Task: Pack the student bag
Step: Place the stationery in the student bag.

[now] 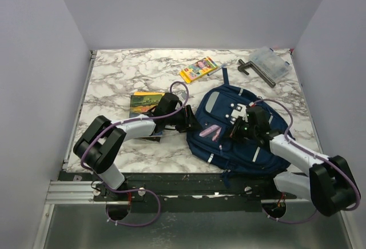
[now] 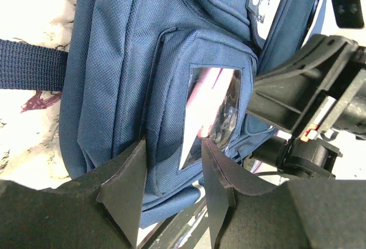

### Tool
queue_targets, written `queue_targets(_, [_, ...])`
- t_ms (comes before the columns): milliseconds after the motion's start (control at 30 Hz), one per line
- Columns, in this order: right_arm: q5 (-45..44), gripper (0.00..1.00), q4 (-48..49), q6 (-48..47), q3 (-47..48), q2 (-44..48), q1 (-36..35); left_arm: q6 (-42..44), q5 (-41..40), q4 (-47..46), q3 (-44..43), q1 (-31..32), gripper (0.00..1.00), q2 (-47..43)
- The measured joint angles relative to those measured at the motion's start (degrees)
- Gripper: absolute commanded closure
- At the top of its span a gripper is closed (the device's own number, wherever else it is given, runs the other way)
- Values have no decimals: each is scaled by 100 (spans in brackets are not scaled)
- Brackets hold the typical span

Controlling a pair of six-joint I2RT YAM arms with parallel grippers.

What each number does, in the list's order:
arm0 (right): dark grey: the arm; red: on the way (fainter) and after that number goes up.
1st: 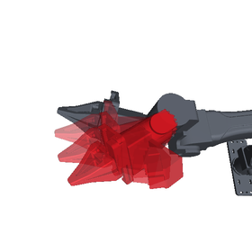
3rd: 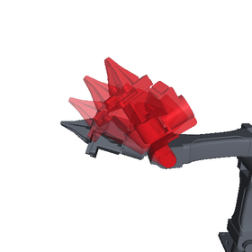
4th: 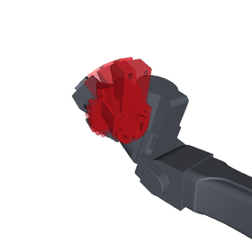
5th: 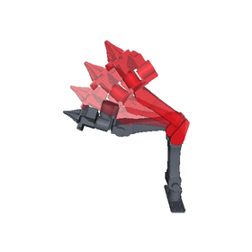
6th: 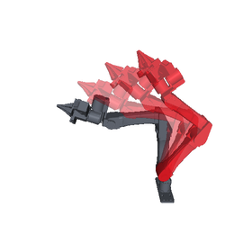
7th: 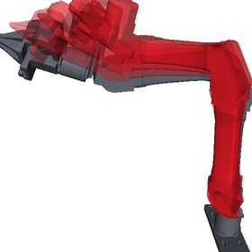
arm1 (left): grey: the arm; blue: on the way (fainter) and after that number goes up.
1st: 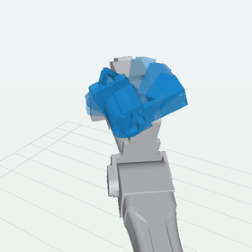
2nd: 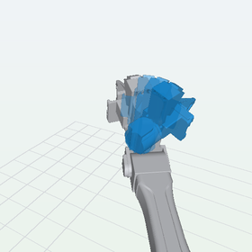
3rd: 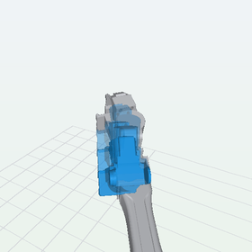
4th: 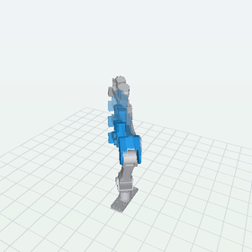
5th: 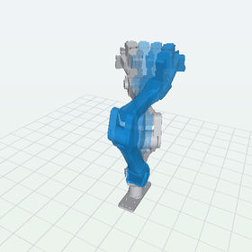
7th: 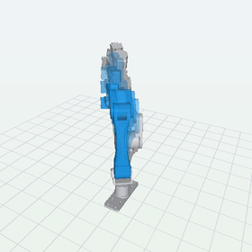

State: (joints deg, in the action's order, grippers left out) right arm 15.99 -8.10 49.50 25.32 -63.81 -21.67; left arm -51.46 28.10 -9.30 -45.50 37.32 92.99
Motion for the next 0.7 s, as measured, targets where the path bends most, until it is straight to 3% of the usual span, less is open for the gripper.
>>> queue_targets(167, [540, 99, 1285, 369, -92, -894, 0, -26, -7, -2, 0, 13, 56, 0])
queue_targets(267, [647, 99, 1486, 518, -120, -946, 2, -35, -28, 0, 2, 20, 56, 0])
queue_targets(500, [-264, 83, -269, -11, 509, -304, -9, 7, -52, 24, 68, 72, 49, -234])
queue_targets(700, [-997, 75, -1456, -363, 828, 345, -9, 140, -61, 170, 68, 92, 42, -505])
